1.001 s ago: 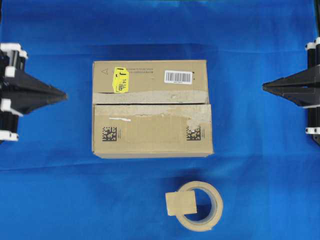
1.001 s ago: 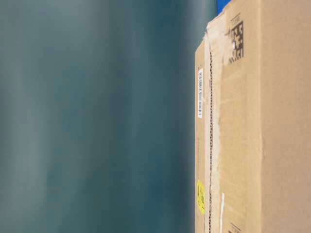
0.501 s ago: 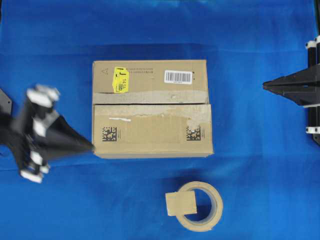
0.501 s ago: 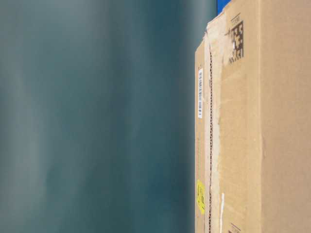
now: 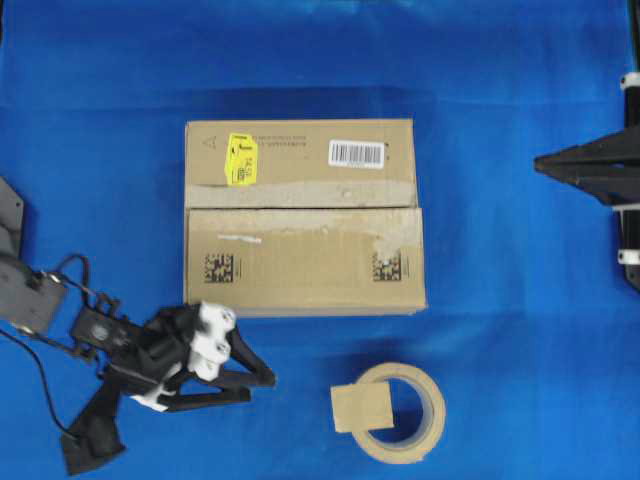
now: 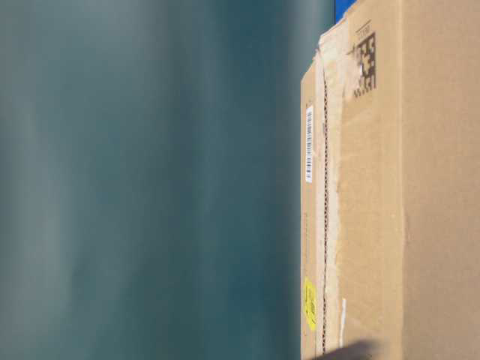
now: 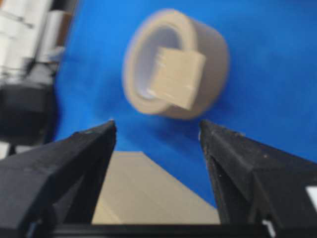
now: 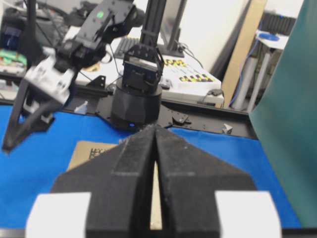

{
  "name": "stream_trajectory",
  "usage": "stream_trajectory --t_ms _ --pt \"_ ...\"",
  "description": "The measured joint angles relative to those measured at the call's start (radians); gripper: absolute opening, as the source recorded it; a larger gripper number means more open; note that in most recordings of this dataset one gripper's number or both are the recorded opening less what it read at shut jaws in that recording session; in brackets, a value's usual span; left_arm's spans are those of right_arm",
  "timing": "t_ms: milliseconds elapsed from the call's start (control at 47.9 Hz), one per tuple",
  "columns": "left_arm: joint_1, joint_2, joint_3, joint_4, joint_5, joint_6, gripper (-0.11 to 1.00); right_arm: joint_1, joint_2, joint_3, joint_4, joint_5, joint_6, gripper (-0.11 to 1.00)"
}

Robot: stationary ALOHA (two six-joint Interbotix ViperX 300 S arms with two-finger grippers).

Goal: Apply tape along the seams of the closed cardboard box to seal it securely.
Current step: 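Move the left gripper down to the tape strip on the tape roll, then grasp the tan tape strip with the left gripper and peel it off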

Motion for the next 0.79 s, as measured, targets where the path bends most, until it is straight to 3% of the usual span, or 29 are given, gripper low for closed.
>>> stream_trajectory --t_ms 188,438,793 --pt "-0.005 0.106 -0.064 -0.002 0.009 0.135 0.62 0.0 -0.003 0.0 0.0 -0.002 0.0 0.0" --pt "0.008 0.287 -0.166 -0.002 -0.101 0.265 0.61 0.0 -0.011 -0.003 -0.002 -0.002 0.0 0.0" --pt "0.041 0.387 -0.235 -0.003 -0.112 0.291 0.6 0.011 -0.011 -0.003 -0.002 0.0 -0.002 0.0"
